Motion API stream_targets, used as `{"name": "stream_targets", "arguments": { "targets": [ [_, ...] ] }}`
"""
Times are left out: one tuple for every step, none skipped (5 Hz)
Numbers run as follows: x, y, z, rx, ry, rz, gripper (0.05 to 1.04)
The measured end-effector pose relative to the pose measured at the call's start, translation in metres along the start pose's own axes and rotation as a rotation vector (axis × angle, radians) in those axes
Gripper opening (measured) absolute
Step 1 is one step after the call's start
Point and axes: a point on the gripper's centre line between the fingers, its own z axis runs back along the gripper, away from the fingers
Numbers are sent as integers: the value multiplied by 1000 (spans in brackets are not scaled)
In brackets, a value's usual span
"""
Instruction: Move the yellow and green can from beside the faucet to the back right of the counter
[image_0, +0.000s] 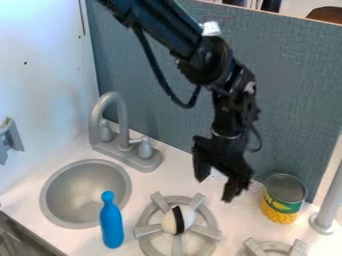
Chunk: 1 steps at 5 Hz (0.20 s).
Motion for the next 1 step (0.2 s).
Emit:
{"name": "stream_targets", "arguments": {
  "targets": [
    [-11,7,-7,30,34,0,1000]
  ]
}}
